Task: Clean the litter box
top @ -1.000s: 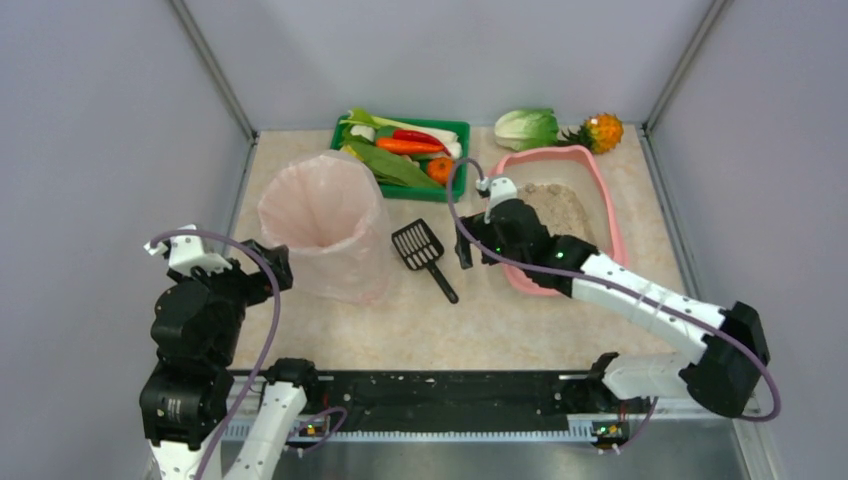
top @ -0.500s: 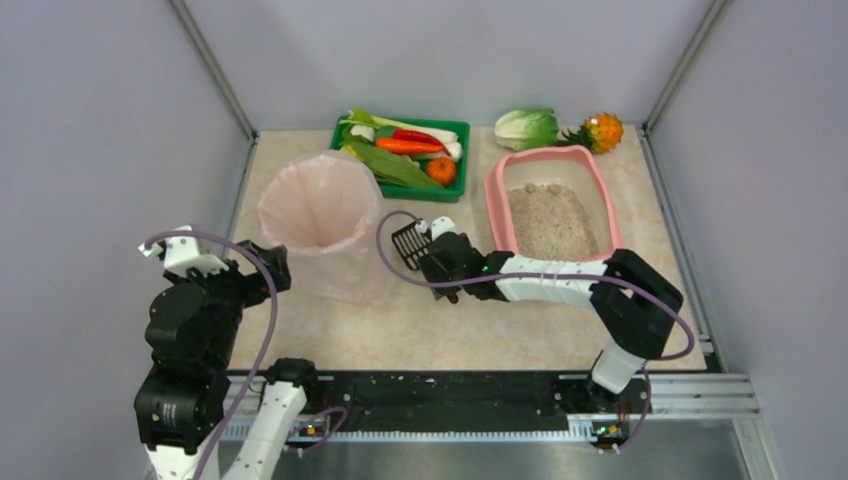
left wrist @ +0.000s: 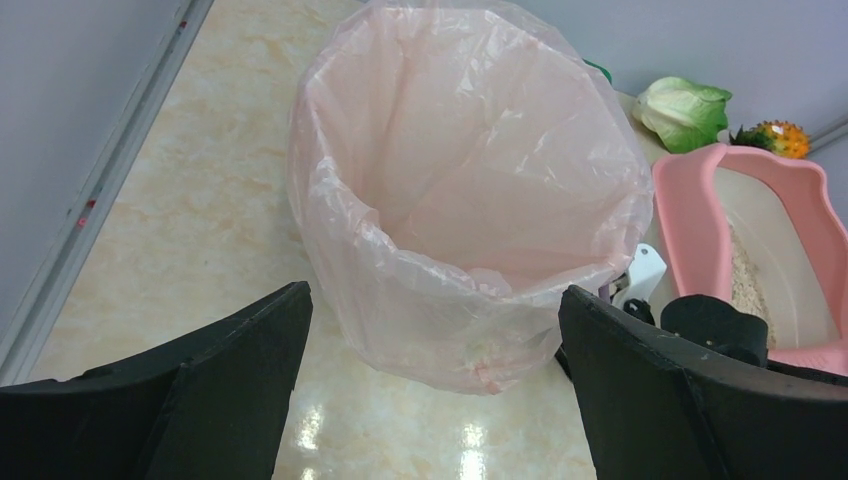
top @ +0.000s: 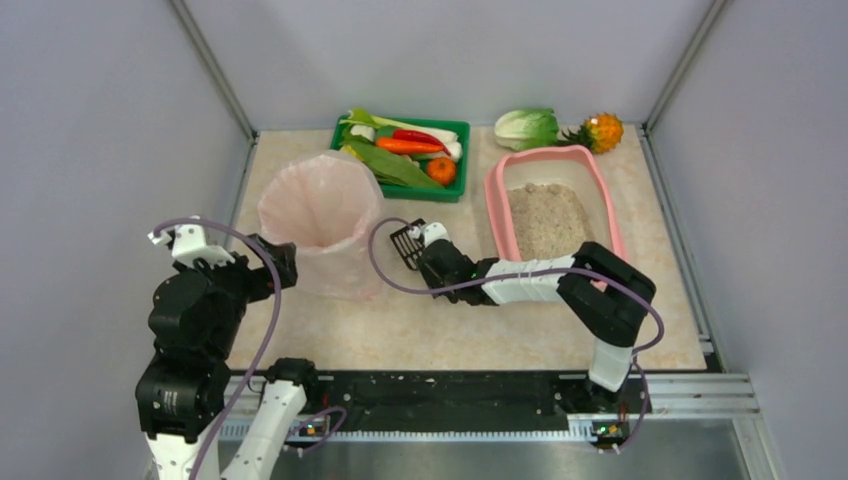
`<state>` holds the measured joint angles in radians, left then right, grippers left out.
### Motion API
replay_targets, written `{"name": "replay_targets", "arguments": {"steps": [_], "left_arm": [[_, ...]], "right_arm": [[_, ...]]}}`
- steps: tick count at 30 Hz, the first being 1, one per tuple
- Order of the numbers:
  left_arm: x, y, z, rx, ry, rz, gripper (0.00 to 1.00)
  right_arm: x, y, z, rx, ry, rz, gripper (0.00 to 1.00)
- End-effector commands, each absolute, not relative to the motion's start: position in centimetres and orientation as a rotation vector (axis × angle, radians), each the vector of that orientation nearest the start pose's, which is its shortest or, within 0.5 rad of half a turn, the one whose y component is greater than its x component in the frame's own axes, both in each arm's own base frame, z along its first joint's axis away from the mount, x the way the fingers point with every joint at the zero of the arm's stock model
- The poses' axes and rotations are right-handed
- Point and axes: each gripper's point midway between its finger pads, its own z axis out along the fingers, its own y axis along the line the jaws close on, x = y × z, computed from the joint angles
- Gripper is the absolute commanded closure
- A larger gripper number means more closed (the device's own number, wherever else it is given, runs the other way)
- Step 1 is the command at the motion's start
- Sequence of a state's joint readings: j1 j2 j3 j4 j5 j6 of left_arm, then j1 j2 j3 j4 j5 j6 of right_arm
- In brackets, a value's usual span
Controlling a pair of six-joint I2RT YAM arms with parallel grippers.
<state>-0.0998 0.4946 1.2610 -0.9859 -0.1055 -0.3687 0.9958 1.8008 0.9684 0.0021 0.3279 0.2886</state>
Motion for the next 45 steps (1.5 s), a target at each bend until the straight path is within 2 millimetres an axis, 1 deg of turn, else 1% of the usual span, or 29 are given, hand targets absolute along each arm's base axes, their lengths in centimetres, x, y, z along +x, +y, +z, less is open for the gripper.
{"name": "replay_targets", "arguments": {"steps": [1,2,4,5,7,8,9,13,14,17,19,21,23,26,29,32,34,37,40,43,45], "left_arm": [[16.5,-2.5,37.7,-0.282,1.731,-0.321,0.01],[16.6,-2.8,37.8,-0.274,1.733,-0.339,0.01],[16.9,-3.8,37.9,-0.246,1.739,-0.391,0.02],[17.1,-4.4,38.0,-0.228,1.743,-0.423,0.03],[17.6,-5.6,38.2,-0.191,1.746,-0.489,0.06],[17.8,-6.3,38.3,-0.168,1.748,-0.526,0.06],[18.1,-6.9,38.5,-0.155,1.746,-0.559,0.06],[19.4,-9.0,38.8,-0.112,1.751,-0.69,0.07],[19.7,-9.6,39.0,-0.102,1.747,-0.725,0.07],[20.4,-11.4,39.7,-0.066,1.738,-0.849,0.12],[21.0,-12.3,40.2,-0.055,1.729,-0.916,0.13],[21.6,-13.1,40.7,-0.048,1.718,-0.978,0.14],[22.3,-13.9,40.9,-0.039,1.714,-1.04,0.16],[23.6,-15.2,41.0,-0.025,1.724,-1.108,0.17],[24.3,-17.3,41.0,0.008,1.742,-1.182,0.19],[24.8,-19.8,40.8,0.047,1.751,-1.203,0.19],[25.1,-21.4,40.3,0.055,1.764,-1.209,0.2],[25.7,-23.7,39.9,0.068,1.767,-1.226,0.23],[26.1,-25.5,39.9,0.061,1.755,-1.227,0.24],[27.0,-26.5,39.2,0.03,1.779,-1.205,0.25],[27.6,-26.5,38.7,-0.014,1.795,-1.171,0.26]], "right_arm": [[26.3,33.1,0.0,-0.672,2.271,0.224,0.59],[26.3,32.9,-0.1,-0.66,2.273,0.218,0.63],[26.2,32.2,0.0,-0.637,2.274,0.196,0.76],[26.2,31.8,0.3,-0.626,2.266,0.186,0.83],[26.2,30.9,1.4,-0.605,2.243,0.173,0.96],[26.3,30.6,2.5,-0.595,2.223,0.172,1.0],[26.3,30.1,3.2,-0.592,2.211,0.163,1.0],[26.4,29.1,7.5,-0.558,2.133,0.181,1.0],[26.1,28.5,8.2,-0.559,2.13,0.175,1.0],[25.8,27.7,11.9,-0.517,2.081,0.213,1.0],[25.5,27.2,14.8,-0.489,2.043,0.25,1.0],[25.2,26.7,18.2,-0.466,1.994,0.296,1.0],[24.7,26.3,21.0,-0.472,1.944,0.334,1.0],[23.9,25.5,24.4,-0.497,1.887,0.374,1.0],[23.0,25.2,26.9,-0.516,1.846,0.429,1.0],[22.1,25.2,29.1,-0.537,1.806,0.496,1.0],[21.6,25.2,30.1,-0.552,1.793,0.517,1.0],[21.2,25.2,31.1,-0.588,1.783,0.532,1.0],[21.0,25.3,31.6,-0.616,1.778,0.534,1.0],[20.8,25.5,31.9,-0.636,1.771,0.541,1.0],[20.7,25.5,32.1,-0.647,1.763,0.546,1.0]]}}
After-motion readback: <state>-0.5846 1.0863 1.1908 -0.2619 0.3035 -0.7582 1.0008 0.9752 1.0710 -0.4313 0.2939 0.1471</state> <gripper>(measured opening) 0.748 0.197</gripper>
